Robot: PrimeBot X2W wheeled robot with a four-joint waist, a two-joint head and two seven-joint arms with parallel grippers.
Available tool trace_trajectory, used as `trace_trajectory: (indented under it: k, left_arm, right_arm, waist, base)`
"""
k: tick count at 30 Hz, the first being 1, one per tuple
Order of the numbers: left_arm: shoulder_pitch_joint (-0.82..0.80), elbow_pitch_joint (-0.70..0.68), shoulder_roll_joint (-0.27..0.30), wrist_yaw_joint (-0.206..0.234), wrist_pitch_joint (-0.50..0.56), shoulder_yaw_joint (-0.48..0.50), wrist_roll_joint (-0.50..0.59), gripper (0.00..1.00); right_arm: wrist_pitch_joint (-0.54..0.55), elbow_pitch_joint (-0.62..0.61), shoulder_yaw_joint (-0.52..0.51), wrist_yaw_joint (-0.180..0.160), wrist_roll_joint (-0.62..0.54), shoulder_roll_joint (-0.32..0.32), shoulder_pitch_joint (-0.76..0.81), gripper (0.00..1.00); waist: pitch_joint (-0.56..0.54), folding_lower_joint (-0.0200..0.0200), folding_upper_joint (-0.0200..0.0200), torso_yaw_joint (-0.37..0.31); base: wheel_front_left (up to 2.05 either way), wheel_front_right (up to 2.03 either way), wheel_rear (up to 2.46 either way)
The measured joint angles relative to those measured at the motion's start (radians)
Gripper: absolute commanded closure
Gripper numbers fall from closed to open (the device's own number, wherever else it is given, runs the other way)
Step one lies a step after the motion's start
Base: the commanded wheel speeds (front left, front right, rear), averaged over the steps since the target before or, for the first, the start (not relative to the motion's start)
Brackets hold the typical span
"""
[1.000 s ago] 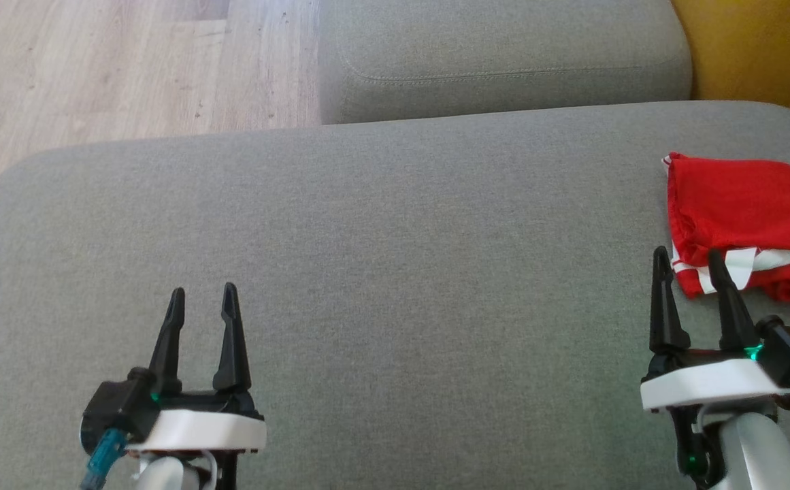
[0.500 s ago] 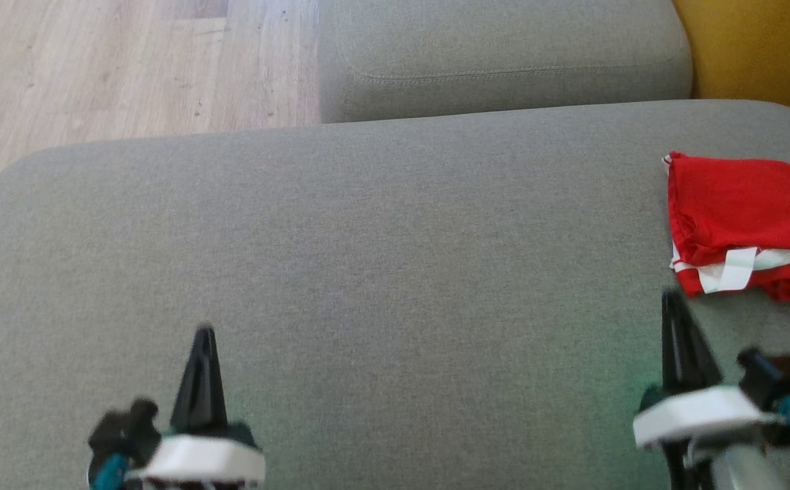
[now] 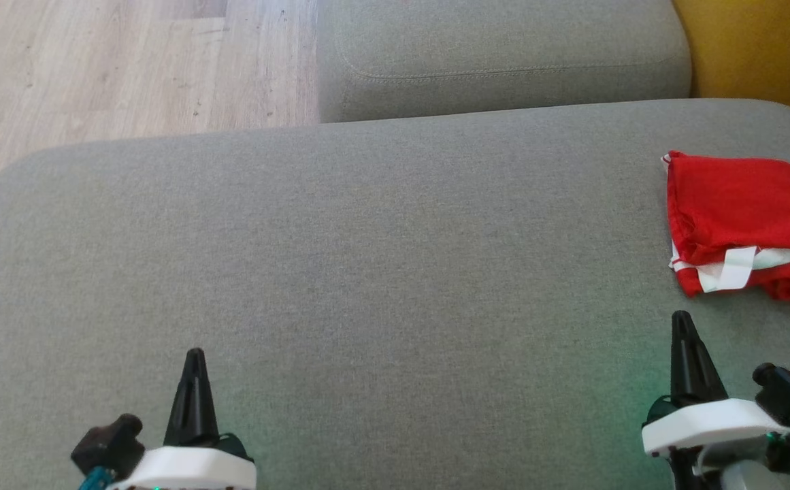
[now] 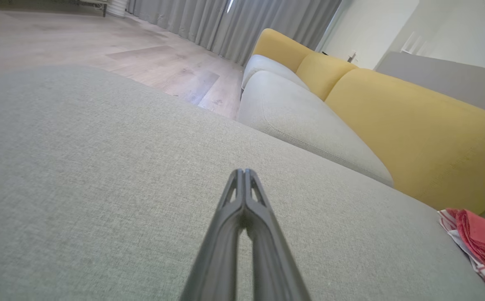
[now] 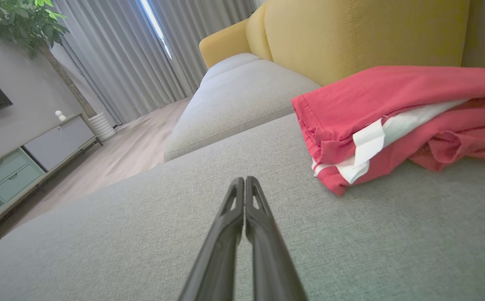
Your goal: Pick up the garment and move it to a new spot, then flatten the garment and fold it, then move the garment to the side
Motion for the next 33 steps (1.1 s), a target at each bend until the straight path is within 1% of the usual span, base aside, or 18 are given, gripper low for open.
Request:
trace_trajectory:
  k: [33]
  left_arm:
    - [-0.019, -0.012, 0.000, -0.017, 0.091, 0.058, -0.315, 1.00]
  right_arm:
    - [0.092, -0.021, -0.030, 0.000, 0.358, 0.000, -0.011, 1.00]
  waist:
    - [0.003, 0.0000, 0.0000, -0.004]
  base:
    - [0.00, 0.00, 0.00]
